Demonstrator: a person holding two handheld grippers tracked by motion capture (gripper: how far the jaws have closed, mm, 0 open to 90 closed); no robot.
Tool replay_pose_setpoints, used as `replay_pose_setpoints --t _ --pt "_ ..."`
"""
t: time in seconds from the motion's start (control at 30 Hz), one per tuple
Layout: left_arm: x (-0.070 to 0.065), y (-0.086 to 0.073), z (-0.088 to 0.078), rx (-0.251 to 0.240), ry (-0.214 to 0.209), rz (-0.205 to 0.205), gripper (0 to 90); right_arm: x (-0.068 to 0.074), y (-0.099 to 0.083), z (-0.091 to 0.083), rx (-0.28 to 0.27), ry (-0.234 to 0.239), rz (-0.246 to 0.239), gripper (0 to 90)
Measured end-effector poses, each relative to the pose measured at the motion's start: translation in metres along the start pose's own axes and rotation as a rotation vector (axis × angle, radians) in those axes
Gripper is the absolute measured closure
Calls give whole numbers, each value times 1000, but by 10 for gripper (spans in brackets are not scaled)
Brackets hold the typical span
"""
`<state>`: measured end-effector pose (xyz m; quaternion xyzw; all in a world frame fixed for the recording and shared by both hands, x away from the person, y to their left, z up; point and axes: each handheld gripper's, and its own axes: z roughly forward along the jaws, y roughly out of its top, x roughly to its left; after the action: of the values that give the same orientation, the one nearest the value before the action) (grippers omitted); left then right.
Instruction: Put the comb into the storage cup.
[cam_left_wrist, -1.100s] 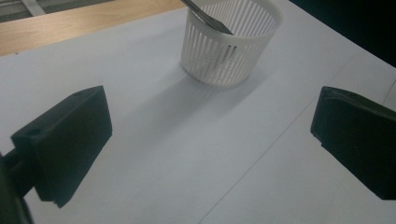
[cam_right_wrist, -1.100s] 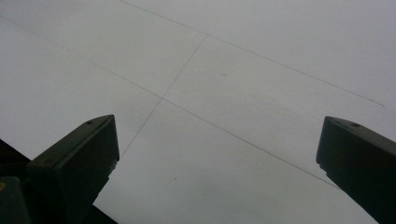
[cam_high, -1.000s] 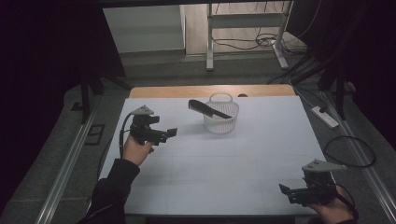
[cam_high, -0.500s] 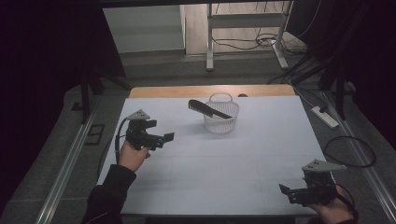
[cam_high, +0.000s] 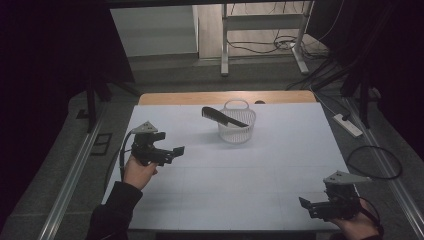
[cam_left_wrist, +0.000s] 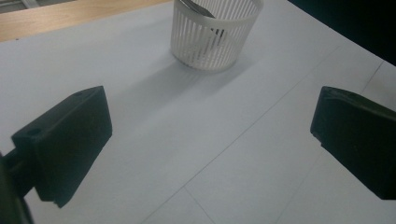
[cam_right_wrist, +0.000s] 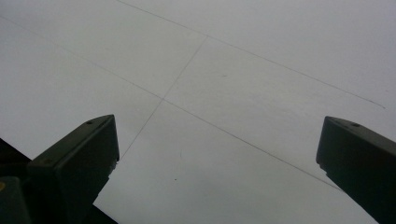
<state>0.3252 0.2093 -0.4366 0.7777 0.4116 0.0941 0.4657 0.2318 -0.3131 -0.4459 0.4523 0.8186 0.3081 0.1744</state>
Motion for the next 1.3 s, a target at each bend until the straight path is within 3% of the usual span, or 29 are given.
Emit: replay_pose_setpoints --t 1.3 --pt "-17 -31 -29 23 17 -6 0 2 0 0 -2 -5 -11 0"
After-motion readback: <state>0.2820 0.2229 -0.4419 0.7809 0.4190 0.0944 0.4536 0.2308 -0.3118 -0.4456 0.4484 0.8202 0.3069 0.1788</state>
